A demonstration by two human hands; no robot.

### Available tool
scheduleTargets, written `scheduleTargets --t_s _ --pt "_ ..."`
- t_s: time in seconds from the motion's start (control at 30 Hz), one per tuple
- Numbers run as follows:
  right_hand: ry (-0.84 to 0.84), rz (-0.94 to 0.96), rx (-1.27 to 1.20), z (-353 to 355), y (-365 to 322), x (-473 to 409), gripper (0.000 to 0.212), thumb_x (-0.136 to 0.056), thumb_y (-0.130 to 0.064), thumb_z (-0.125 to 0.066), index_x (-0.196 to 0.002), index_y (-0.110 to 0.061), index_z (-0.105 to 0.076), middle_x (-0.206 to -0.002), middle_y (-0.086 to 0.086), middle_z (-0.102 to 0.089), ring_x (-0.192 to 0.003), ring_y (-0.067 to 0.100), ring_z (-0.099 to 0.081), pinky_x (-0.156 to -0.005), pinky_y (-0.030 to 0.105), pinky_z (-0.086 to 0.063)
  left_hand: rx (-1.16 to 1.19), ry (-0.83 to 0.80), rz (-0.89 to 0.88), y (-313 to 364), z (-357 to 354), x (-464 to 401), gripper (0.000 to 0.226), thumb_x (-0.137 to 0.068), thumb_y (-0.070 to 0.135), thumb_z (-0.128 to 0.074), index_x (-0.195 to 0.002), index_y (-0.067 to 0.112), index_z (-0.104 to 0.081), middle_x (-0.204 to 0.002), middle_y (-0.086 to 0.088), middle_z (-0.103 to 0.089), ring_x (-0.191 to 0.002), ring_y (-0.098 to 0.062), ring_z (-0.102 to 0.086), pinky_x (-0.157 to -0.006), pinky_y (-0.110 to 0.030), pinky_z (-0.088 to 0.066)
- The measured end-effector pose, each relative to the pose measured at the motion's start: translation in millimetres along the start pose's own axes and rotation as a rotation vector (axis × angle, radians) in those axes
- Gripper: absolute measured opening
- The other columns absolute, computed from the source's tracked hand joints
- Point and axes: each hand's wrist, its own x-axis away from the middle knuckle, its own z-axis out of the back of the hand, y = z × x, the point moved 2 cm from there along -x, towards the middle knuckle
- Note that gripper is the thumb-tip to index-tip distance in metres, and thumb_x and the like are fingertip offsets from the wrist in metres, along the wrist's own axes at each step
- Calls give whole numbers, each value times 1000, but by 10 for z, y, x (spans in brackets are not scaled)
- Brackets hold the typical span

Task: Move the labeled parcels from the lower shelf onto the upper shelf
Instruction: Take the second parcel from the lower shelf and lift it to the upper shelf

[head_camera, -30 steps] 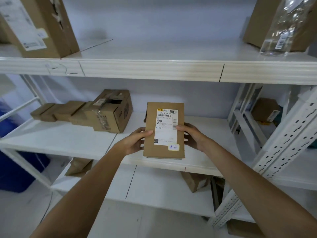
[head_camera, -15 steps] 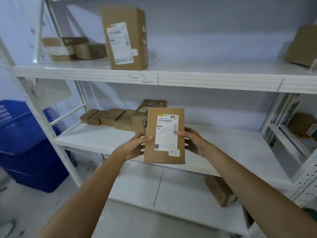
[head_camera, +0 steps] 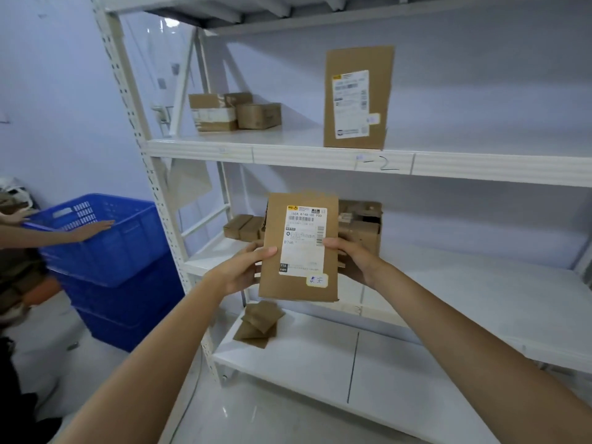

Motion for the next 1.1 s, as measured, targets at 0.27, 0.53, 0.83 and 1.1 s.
scheduleTargets --t_s 0.27,0.53,0.83,1.1 --pt "-92 73 67 -847 -460 -923 62 -79 -28 -77 -134 -7 -57 -115 16 -74 -95 30 -71 -73 34 -58 -34 40 -128 621 979 -3 128 -39 48 -94 -150 15 -39 -149 -18 -50 -138 -39 -46 -115 -58 -32" --pt "-162 216 119 -1483 -1334 -2063 72 -67 -38 -82 -131 -10 -61 -116 8 -74 -104 25 -71 -86 36 -58 -173 68 -241 1749 1856 -377 116 -48 55 -89 -148 15 -44 -147 -15 -54 -134 -35 -53 -109 -51 -44" --pt "-123 352 218 -1693 -2330 -2781 71 -73 -37 -77 -133 -5 -57 -85 1 -77 -74 14 -73 -63 27 -56 -251 -58 -381 2823 2274 -1048 94 -56 50 -87 -138 17 -55 -132 -7 -68 -118 -25 -67 -93 -39 -57" --pt "58 390 217 -1624 -2618 -3196 74 -77 -17 -79 -142 -25 -45 -126 5 -69 -121 24 -63 -104 45 -48 -208 -189 -470 3202 2632 -1774 126 -49 40 -94 -155 18 -29 -159 -17 -35 -145 -43 -33 -116 -62 -27"
